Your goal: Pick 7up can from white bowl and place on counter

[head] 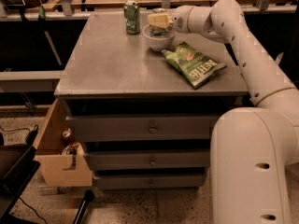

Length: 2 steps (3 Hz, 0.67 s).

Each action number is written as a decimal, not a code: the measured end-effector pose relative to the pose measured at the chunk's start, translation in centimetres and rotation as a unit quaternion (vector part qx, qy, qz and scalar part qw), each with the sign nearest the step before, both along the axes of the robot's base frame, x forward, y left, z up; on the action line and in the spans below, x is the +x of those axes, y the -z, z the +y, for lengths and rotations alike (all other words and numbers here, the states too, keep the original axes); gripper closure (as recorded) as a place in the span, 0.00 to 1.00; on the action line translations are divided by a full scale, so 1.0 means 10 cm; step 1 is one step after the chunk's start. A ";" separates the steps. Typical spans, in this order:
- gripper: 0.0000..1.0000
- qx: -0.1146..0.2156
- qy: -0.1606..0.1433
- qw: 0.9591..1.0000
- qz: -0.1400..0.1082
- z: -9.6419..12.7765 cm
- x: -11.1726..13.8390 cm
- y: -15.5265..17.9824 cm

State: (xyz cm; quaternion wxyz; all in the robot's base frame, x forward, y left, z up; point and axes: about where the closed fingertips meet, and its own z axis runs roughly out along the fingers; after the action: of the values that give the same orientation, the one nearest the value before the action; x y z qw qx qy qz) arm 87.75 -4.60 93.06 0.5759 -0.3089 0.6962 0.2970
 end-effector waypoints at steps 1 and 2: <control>1.00 -0.025 0.006 0.999 -0.023 -0.04 -0.04 -0.25; 1.00 -0.051 0.011 0.997 -0.060 -0.04 -0.15 -0.60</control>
Offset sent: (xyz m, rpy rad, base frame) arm -0.0389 -0.0072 0.1076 -0.1709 -0.2196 -0.0435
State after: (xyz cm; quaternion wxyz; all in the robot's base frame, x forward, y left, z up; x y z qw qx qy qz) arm 86.22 -4.97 99.06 0.6033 -0.3474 0.6782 0.2354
